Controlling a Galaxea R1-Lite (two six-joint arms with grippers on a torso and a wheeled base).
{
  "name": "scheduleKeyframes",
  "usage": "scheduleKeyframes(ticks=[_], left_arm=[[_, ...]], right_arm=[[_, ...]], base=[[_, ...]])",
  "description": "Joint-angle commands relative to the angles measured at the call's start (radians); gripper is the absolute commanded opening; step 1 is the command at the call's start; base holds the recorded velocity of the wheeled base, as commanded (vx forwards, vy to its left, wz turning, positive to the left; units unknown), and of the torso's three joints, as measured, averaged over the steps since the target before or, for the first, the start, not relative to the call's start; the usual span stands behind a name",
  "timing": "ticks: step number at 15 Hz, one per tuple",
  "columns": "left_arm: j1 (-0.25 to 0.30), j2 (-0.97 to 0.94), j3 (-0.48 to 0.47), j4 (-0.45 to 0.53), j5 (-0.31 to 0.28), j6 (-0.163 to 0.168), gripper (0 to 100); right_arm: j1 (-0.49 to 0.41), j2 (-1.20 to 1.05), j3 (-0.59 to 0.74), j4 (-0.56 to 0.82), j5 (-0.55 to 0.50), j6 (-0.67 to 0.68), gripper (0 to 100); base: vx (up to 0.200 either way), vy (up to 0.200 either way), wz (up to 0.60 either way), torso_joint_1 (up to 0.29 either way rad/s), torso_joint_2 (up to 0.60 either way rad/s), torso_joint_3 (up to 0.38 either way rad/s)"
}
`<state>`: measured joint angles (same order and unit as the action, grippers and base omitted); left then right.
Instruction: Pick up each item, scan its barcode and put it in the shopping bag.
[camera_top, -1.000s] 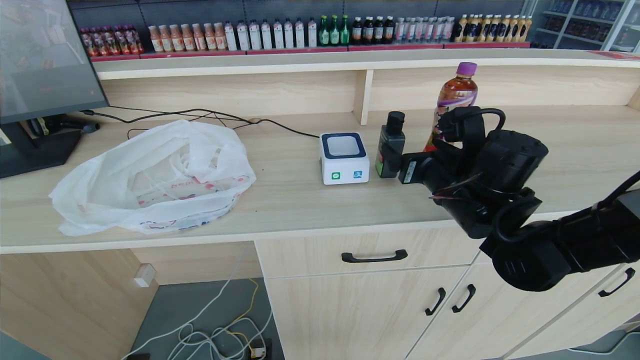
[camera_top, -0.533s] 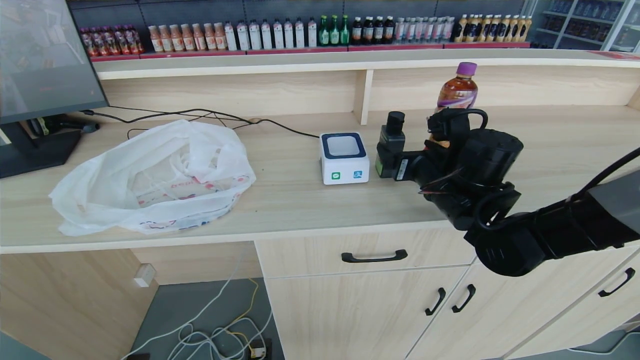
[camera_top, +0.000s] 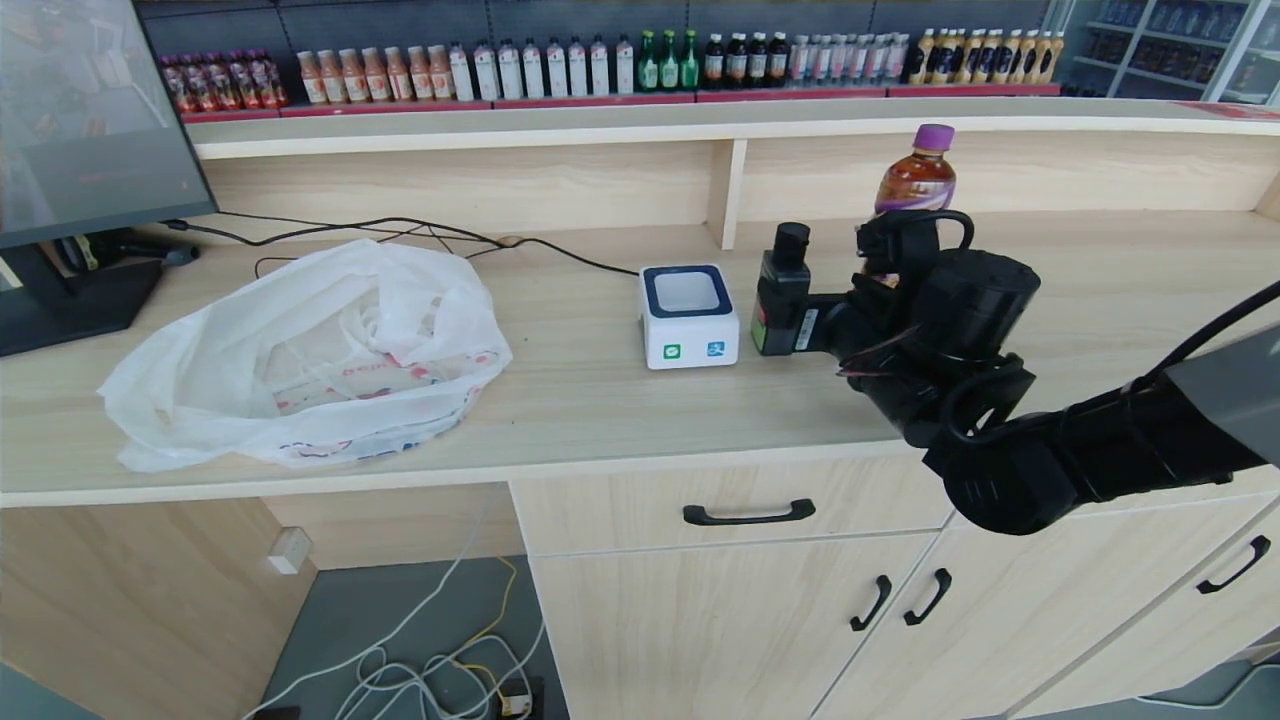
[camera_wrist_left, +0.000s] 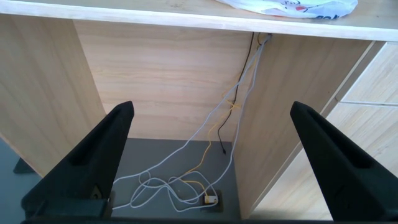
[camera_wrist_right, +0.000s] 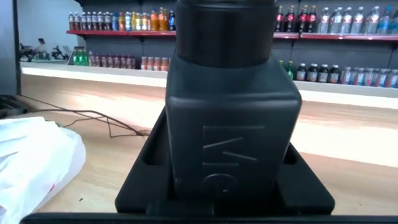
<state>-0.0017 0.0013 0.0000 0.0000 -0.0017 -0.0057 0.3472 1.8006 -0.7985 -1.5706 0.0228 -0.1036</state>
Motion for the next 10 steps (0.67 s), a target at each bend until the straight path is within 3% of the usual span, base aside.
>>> scheduleKeyframes(ticks=[1, 6, 10], left_arm=[[0.000, 0.000, 0.000, 0.000, 0.000, 0.001, 100], [0.000, 0.000, 0.000, 0.000, 0.000, 0.000, 100], [0.000, 0.000, 0.000, 0.000, 0.000, 0.001, 100]], right_arm=[[0.073, -0.038, 0.065, 0.000, -0.076, 0.018, 0], [0.041, -0.058, 0.160, 0.000, -0.092, 0.051, 0], [0.041, -0.041, 0.163, 0.000, -0.092, 0.064, 0]], base=[[0.000, 0.000, 0.00, 0.000, 0.00, 0.000], [0.000, 0.000, 0.00, 0.000, 0.00, 0.000], [0.000, 0.000, 0.00, 0.000, 0.00, 0.000]])
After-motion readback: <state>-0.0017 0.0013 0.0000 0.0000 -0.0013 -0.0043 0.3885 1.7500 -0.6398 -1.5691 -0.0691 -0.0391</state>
